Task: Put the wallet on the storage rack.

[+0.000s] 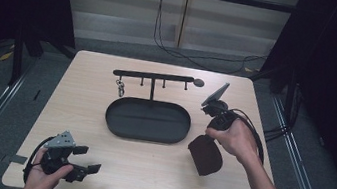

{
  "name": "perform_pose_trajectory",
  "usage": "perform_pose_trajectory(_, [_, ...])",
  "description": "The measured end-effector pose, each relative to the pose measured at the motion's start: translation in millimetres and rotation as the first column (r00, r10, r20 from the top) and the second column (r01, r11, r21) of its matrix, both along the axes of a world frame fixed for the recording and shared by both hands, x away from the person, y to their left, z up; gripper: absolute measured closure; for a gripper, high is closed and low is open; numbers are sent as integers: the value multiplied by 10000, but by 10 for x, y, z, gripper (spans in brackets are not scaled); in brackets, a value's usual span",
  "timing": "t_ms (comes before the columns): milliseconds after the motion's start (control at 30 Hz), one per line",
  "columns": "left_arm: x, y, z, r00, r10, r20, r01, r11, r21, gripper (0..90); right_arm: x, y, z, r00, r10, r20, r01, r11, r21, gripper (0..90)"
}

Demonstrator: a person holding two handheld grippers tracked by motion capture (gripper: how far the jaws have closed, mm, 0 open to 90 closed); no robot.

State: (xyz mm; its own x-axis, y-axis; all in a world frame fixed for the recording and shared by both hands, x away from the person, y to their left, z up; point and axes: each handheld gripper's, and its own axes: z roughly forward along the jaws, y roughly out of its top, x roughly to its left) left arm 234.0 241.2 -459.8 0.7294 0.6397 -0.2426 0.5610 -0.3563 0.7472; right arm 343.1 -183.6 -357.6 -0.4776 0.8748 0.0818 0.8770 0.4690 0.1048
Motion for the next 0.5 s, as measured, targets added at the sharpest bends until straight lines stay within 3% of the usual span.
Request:
perform_pose_trajectory(233, [1, -13, -7, 10000, 51, -21, -51, 9999, 122, 174, 66, 3, 63, 9993, -97, 358, 84, 9993, 369, 830])
perform_pose_trajectory(500, [-8, -17, -6, 10000, -56, -38, 56, 9999, 107, 174, 150, 58, 125, 9989, -156, 432, 146, 9996, 223, 830])
